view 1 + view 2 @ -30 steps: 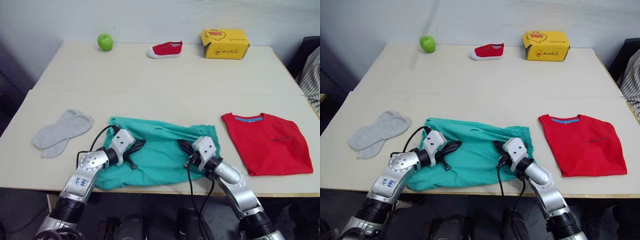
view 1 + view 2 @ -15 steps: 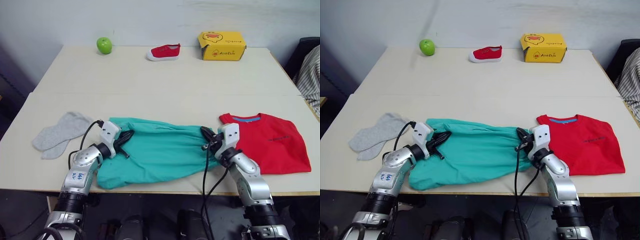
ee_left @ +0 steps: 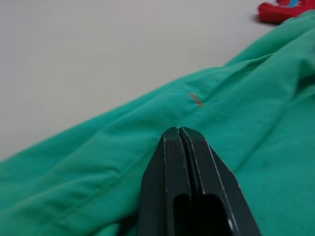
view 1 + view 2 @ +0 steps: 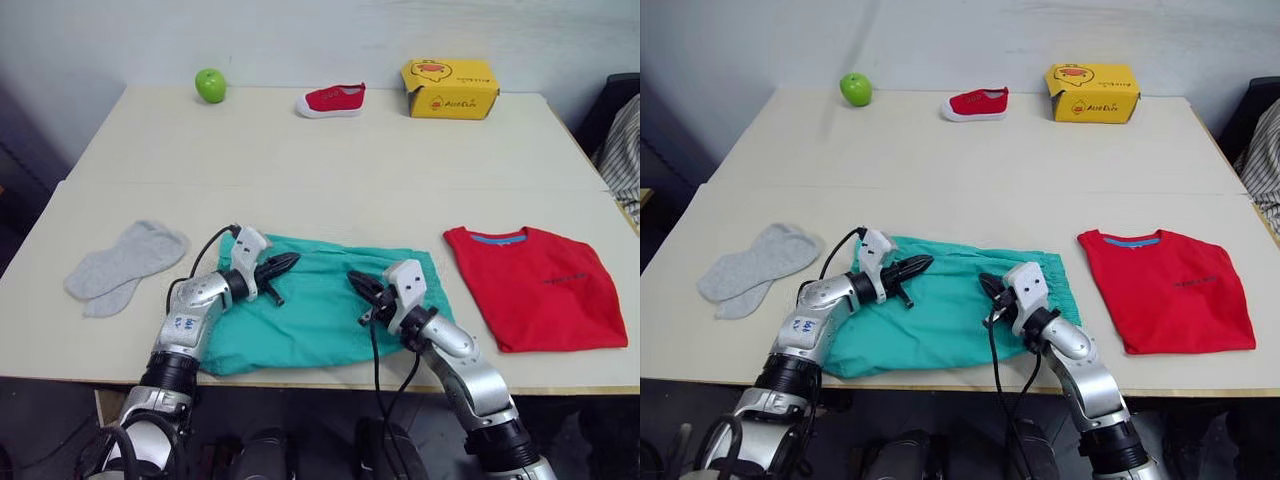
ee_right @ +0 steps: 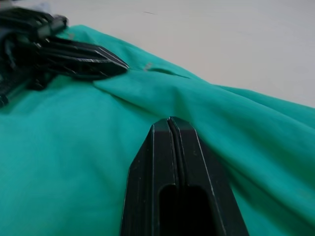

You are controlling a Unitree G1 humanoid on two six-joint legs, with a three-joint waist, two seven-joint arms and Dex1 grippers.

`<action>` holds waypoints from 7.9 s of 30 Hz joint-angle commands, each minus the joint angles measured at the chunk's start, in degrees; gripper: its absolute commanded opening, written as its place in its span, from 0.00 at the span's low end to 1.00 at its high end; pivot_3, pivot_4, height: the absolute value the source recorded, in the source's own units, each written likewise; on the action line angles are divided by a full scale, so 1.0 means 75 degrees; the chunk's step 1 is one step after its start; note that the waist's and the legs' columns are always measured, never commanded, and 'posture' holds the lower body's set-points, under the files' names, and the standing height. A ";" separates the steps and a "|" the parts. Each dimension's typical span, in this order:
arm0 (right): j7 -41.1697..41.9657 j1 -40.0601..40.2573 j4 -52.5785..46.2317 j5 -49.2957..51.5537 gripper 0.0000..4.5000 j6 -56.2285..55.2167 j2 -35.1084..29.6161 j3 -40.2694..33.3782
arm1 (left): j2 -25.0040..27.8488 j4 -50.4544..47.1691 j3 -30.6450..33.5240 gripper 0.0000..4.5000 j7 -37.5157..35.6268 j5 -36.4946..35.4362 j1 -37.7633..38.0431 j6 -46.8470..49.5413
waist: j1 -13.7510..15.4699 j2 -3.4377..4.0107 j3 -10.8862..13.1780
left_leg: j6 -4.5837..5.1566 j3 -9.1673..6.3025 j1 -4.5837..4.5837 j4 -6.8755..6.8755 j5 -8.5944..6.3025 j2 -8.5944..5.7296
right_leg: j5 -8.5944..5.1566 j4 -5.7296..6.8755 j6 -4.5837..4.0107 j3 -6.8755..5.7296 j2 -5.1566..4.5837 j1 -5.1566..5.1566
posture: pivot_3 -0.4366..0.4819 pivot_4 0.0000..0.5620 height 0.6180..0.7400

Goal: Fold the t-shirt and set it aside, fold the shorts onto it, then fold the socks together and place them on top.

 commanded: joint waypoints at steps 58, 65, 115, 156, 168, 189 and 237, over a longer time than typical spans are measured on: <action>-0.4201 0.0842 -0.0392 0.7558 0.24 0.2581 0.0877 -0.2322 | 0.0129 0.0280 -0.0615 0.00 -0.3187 0.0106 0.0298 -0.1454 | -0.0204 -0.0084 -0.0112 | 0.0030 -0.0034 0.0012 -0.0012 -0.0035 0.0062 | 0.0020 -0.0078 -0.0041 0.0029 -0.0035 0.0031 | 0.48 0.27 1.00; -0.3512 0.1029 -0.1407 0.6120 0.02 0.1542 0.0639 -0.2844 | -0.0212 0.0007 -0.0473 0.00 -0.2630 -0.0020 -0.0075 -0.1215 | -0.0019 -0.0024 -0.0075 | 0.0005 -0.0047 -0.0018 -0.0012 -0.0014 0.0024 | 0.0023 -0.0081 -0.0036 0.0019 -0.0066 0.0014 | 0.48 0.27 1.00; 0.1339 -0.0654 -0.3536 0.5800 0.95 0.5155 -0.1649 -0.1455 | 0.0835 -0.1700 0.1133 0.00 -0.2032 -0.1216 0.0439 0.0807 | -0.0008 0.0038 0.0009 | 0.0061 -0.0073 -0.0122 0.0001 0.0011 -0.0019 | 0.0076 -0.0135 0.0053 -0.0088 -0.0031 -0.0014 | 0.48 0.27 1.00; 0.5829 -0.2454 0.3723 0.0917 0.00 -0.2295 -0.0928 -0.0921 | -0.0463 -0.1233 -0.0691 0.00 -0.0946 0.0222 -0.0545 0.1299 | -0.0112 0.0040 0.0034 | 0.0041 -0.0076 -0.0109 0.0009 0.0050 -0.0050 | 0.0081 -0.0098 0.0061 -0.0091 -0.0043 -0.0002 | 0.48 0.27 1.00; 0.5578 -0.0211 -0.0957 0.2315 0.12 0.0384 -0.2668 -0.0841 | -0.0577 -0.0001 -0.0807 0.00 -0.0675 0.0724 -0.0812 0.1064 | -0.0053 0.0039 0.0034 | 0.0039 -0.0081 -0.0094 0.0010 0.0056 -0.0044 | 0.0081 -0.0095 0.0061 -0.0090 -0.0051 0.0005 | 0.48 0.27 1.00; 0.1896 -0.4414 0.3417 0.4252 0.90 0.8291 -0.1676 -0.1523 | -0.0326 0.0144 -0.0758 0.00 -0.1686 0.0756 -0.0302 -0.1204 | -0.0098 0.0035 0.0031 | 0.0034 -0.0065 -0.0113 0.0011 0.0054 -0.0017 | 0.0100 -0.0104 0.0019 -0.0118 -0.0032 -0.0014 | 0.48 0.27 1.00; 0.7180 -0.5812 0.9964 -0.1166 0.23 0.0365 -0.6794 0.0191 | 0.1919 -0.5878 0.0842 1.00 -0.3102 -0.3110 0.2048 0.2459 | -0.0179 0.0082 0.0060 | 0.0031 -0.0023 -0.0117 0.0011 0.0048 -0.0015 | 0.0108 -0.0140 0.0034 -0.0073 -0.0017 -0.0025 | 0.48 0.27 1.00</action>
